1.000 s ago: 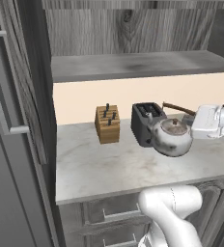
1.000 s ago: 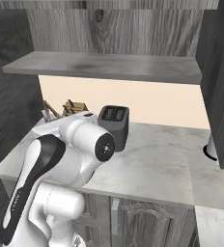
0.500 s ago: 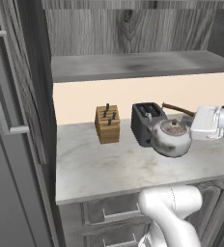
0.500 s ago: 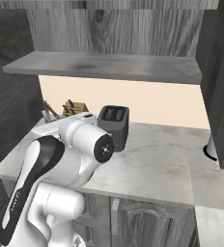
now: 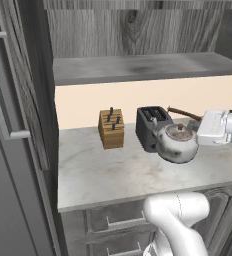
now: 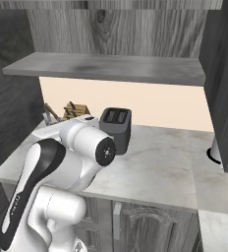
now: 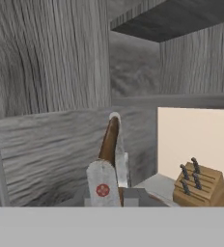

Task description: Open the cabinet, pick the kettle from the cabinet, and place it in the sink.

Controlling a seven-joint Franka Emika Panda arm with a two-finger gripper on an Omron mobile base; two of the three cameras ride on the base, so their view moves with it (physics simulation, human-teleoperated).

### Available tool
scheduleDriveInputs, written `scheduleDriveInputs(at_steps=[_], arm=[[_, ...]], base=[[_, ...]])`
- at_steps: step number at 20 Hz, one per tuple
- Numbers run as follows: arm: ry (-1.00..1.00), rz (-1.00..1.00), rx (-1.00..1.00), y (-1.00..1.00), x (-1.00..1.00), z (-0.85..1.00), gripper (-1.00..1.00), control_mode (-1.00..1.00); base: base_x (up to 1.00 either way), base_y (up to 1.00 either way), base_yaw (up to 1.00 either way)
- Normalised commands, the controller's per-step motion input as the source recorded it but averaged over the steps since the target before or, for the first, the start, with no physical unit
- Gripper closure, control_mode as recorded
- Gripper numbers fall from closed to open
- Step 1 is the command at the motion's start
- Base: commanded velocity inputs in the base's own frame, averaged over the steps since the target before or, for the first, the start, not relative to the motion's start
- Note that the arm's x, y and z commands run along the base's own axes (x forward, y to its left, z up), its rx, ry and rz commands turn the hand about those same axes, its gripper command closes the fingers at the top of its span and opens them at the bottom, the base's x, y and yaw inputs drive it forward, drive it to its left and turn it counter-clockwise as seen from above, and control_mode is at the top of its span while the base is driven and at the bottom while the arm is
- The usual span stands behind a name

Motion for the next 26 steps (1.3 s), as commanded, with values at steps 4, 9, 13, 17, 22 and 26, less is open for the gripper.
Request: scheduleDriveInputs(at_steps=[4,9,13,17,22,26], arm=[[0.00,0.00,0.00,0.00,0.00,0.00,1.00,-1.00],[0.00,0.00,0.00,0.00,0.00,0.00,1.00,1.00],[0.00,0.00,0.00,0.00,0.00,0.00,1.00,1.00],[0.00,0.00,0.00,0.00,0.00,0.00,1.00,1.00],[0.00,0.00,0.00,0.00,0.00,0.00,1.00,1.00],[0.00,0.00,0.00,0.00,0.00,0.00,1.00,1.00]], base=[[0.00,0.00,0.00],[0.00,0.00,0.00],[0.00,0.00,0.00],[0.00,0.00,0.00],[-0.07,0.00,0.00],[-0.42,-0.07,-0.10]])
